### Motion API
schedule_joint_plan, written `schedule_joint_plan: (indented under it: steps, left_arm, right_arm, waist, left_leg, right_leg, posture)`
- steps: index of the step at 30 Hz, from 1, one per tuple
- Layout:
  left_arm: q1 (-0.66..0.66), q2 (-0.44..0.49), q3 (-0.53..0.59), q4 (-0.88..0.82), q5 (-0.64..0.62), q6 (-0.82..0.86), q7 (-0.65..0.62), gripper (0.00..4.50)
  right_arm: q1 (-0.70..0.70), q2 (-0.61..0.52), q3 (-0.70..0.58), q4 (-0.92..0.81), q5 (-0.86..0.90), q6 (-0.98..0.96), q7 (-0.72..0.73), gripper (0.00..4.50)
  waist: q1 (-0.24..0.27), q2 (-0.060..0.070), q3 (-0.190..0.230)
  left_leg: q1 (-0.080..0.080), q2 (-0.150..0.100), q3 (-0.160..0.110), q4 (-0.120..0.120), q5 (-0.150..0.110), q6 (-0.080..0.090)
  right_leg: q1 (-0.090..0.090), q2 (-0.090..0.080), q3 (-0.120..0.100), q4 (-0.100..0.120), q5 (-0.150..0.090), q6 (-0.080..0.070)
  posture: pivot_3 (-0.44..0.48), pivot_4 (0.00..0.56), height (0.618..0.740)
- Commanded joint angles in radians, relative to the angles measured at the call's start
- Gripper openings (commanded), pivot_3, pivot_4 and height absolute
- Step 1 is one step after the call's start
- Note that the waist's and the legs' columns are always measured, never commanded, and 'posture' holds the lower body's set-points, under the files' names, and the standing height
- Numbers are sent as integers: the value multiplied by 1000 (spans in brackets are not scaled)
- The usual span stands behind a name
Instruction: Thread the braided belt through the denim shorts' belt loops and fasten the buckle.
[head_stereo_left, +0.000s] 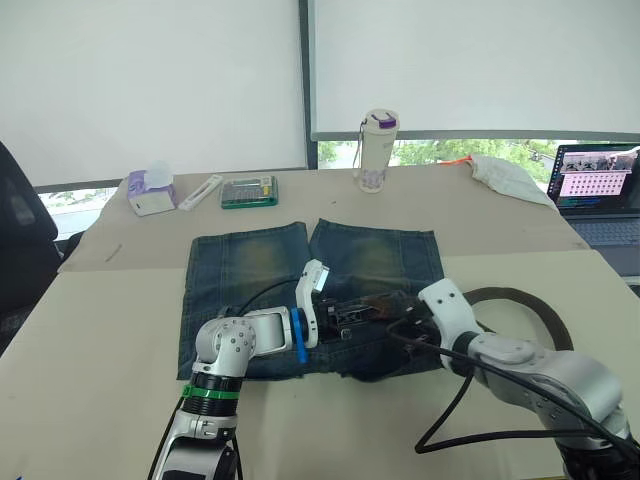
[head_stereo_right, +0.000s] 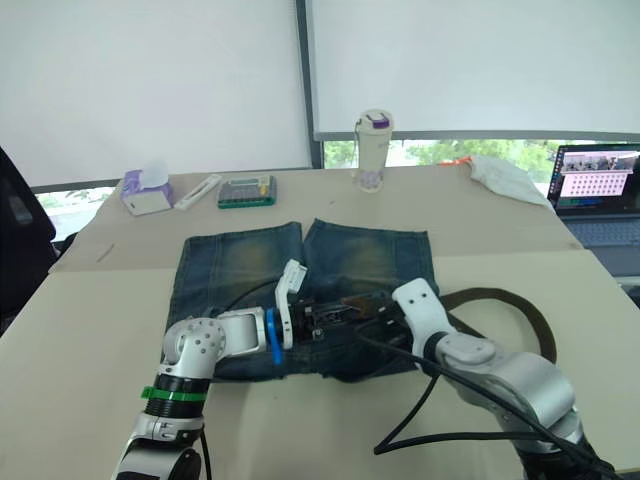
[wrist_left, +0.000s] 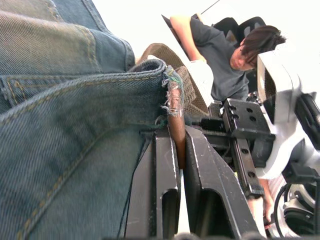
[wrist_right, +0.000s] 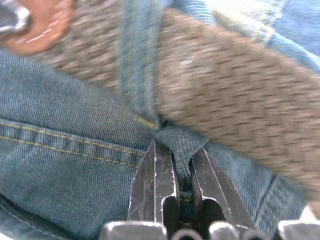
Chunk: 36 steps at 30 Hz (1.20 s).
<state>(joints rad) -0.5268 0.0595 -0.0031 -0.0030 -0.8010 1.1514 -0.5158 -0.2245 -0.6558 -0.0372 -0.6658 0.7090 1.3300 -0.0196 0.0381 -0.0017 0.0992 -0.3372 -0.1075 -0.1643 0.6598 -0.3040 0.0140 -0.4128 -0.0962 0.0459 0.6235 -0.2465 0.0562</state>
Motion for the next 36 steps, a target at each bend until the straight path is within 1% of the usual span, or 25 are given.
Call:
schedule_joint_plan:
  steps: [1,2,6,10,12,14,15,16,18,19,21,23,24,26,27,29,30,32,36]
  left_arm:
    - [-36,2,7,-21,-9,-15,-10,0]
    - [-32,20,23,-26,-17,0,-15,0]
    - [10,159,111,-79,-86,63,-68,0]
    - [38,237,202,-107,-191,144,-76,0]
    - [48,243,221,-112,-224,164,-65,0]
    - [49,224,221,-106,-237,167,-45,0]
    - [47,211,220,-102,-241,166,-36,0]
    - [45,195,221,-97,-249,165,-26,0]
    - [35,147,228,-84,-272,165,6,0]
    - [31,126,232,-81,-284,168,18,0]
    - [20,93,234,-73,-299,171,42,0]
    - [10,68,235,-65,-316,174,62,0]
    - [3,54,235,-60,-325,177,70,0]
    - [-9,42,230,-52,-333,180,81,0]
    - [-16,41,228,-49,-339,183,82,0]
    - [-29,40,231,-40,-351,188,85,0]
    - [-35,39,231,-36,-355,191,87,0]
    - [-44,45,224,-28,-359,193,82,0]
    - [-58,49,211,-19,-366,193,75,0]
  right_arm:
    - [50,-59,-165,-17,-53,29,13,58]
    - [65,-73,-185,-13,-59,29,22,58]
    - [110,-137,-238,36,-105,2,64,58]
    - [130,-172,-250,62,-130,-45,122,58]
    - [149,-184,-282,37,-100,-64,186,58]
    - [175,-174,-353,0,-38,-58,255,836]
    - [183,-153,-410,-19,21,-41,291,1054]
    - [192,-133,-470,-40,87,-17,326,1428]
    - [247,-100,-607,-88,277,27,395,2073]
    - [281,-95,-654,-113,357,41,416,2415]
    - [324,-77,-694,-145,471,41,388,2415]
    - [348,-62,-691,-160,547,14,324,2415]
    - [355,-52,-677,-169,557,-2,287,2415]
    - [350,-60,-664,-158,485,-17,208,2415]
    - [334,-57,-689,-130,513,-37,172,2415]
    - [311,-44,-705,-99,628,-88,113,2415]
    - [311,-40,-686,-101,685,-111,90,2415]
    - [318,-29,-605,-123,760,-152,52,2415]
    - [271,100,-421,-90,804,-279,-81,2415]
  waist:
    - [8,0,0]
    - [7,-1,0]
    - [-7,-1,1]
    - [-15,0,0]
    - [-13,0,0]
    - [-3,-1,1]
    - [0,-1,1]
    - [3,-2,1]
    - [6,-3,2]
    - [8,-4,3]
    - [5,-5,3]
    - [2,-6,4]
    - [0,-7,4]
    - [0,-6,4]
    - [1,-6,4]
    - [1,-6,4]
    - [1,-6,4]
    - [2,-7,4]
    - [0,-7,4]
  left_leg:
    - [0,0,0,0,0,0]
    - [0,-1,0,1,0,0]
    - [1,2,1,-1,0,0]
    - [0,2,2,-2,0,-1]
    - [0,2,2,-1,0,0]
    - [0,1,2,-1,0,0]
    - [0,1,2,-1,0,0]
    - [0,1,2,-1,0,0]
    - [0,1,2,0,0,0]
    - [0,2,2,-1,0,1]
    - [1,2,2,-1,-1,1]
    - [1,2,2,-1,-1,1]
    - [2,2,2,-1,-1,1]
    - [2,3,3,-1,-1,1]
    - [2,2,3,-1,-1,1]
    - [1,2,3,-1,-1,1]
    - [1,2,3,-1,-1,1]
    - [2,2,3,-1,-1,1]
    - [2,3,3,-1,0,0]
  right_leg:
    - [0,0,0,0,0,0]
    - [1,0,0,0,0,0]
    - [-1,2,1,1,0,0]
    - [-5,2,2,3,0,0]
    - [-5,1,2,2,0,0]
    - [-4,1,2,2,0,0]
    - [-4,1,2,2,0,0]
    - [-4,1,2,1,0,0]
    - [-2,1,2,1,0,0]
    - [-1,1,2,1,0,0]
    - [0,2,1,0,0,0]
    - [0,1,2,0,0,0]
    - [0,1,2,0,0,0]
    - [0,1,2,1,0,0]
    - [0,1,2,1,0,0]
    - [0,1,3,1,0,0]
    - [0,1,3,1,0,0]
    - [0,1,3,1,0,0]
    - [0,2,2,1,0,0]
  posture:
    - [0,150,740]
    - [0,150,740]
    - [0,150,740]
    - [0,150,740]
    - [0,150,740]
    - [0,150,740]
    - [0,150,740]
    - [0,150,740]
    - [0,150,740]
    - [0,150,740]
    - [0,150,740]
    - [0,150,740]
    - [0,150,740]
    - [0,150,740]
    - [0,150,740]
    - [0,150,740]
    - [0,150,740]
    - [0,150,740]
    - [0,150,740]
